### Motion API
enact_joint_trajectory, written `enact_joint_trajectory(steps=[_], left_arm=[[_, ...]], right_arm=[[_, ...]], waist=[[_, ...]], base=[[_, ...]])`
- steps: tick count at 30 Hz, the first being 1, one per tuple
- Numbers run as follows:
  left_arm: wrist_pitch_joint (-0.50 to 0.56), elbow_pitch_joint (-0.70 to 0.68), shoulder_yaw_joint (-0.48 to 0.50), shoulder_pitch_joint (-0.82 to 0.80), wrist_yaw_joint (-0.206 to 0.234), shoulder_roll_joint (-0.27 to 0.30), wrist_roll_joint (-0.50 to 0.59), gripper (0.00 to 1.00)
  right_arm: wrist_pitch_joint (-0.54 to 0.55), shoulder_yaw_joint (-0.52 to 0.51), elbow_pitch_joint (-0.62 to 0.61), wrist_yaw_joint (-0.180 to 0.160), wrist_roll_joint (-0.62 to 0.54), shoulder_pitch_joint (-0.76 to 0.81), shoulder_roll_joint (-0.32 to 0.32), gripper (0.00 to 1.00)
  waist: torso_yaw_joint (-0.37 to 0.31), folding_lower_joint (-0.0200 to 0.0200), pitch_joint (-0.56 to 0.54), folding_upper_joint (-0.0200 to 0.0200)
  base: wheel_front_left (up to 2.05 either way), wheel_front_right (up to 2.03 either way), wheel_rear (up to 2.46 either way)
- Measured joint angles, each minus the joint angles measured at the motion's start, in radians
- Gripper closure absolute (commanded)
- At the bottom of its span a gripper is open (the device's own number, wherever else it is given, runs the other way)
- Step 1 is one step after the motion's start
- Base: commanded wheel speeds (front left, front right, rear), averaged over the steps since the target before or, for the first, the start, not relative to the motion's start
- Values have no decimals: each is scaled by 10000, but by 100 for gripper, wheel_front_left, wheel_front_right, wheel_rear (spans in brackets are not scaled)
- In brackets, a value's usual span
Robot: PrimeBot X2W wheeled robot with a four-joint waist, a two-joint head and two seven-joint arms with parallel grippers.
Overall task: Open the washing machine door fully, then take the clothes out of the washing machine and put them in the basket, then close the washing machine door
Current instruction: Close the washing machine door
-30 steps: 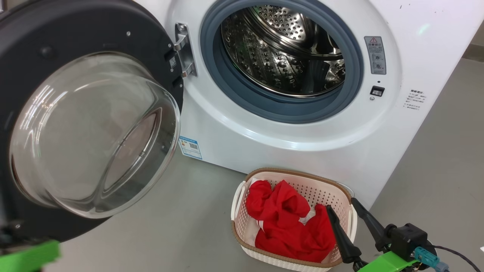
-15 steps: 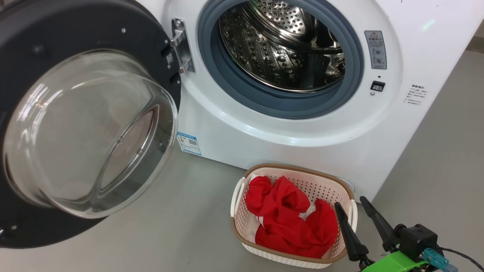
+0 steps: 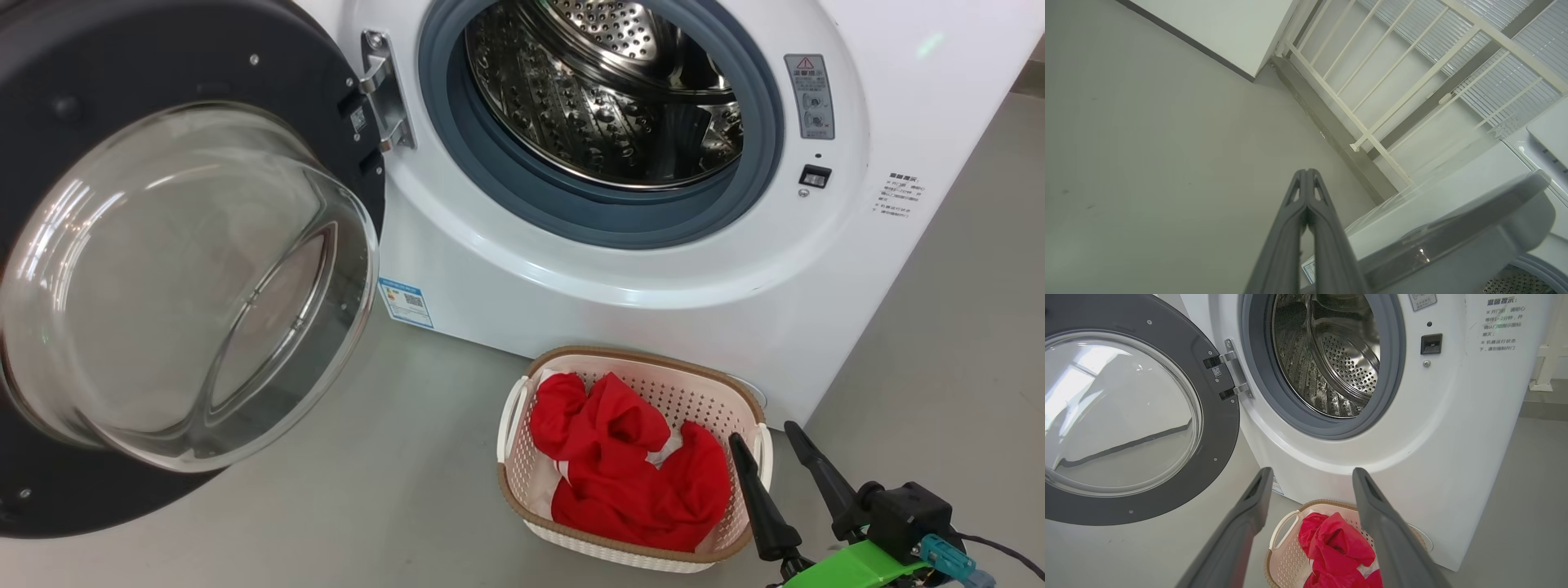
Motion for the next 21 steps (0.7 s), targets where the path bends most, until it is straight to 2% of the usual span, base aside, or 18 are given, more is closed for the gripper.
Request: enact_joint_trajectory(steps=[3, 8, 14, 21], left_arm=[[815, 215, -345, 0, 0, 192, -188, 100], [1866, -198, -840, 52, 2, 136, -915, 100], [2725, -1450, -1252, 676, 4, 244, -1812, 100], [3939, -3544, -2050, 1935, 6, 393, -3187, 100]], right_arm=[[0, 27, -2, 0, -52, -1, 6, 0], [0, 31, 0, 0, -67, 0, 12, 0], [0, 140, 21, 0, -67, 3, 23, 0], [0, 151, 46, 0, -65, 28, 42, 0]], waist=[[-19, 0, 23, 0], [8, 0, -23, 1], [11, 0, -158, 0], [-1, 0, -355, 0]], base=[[0, 0, 0], [0, 0, 0], [0, 0, 0], [0, 0, 0]])
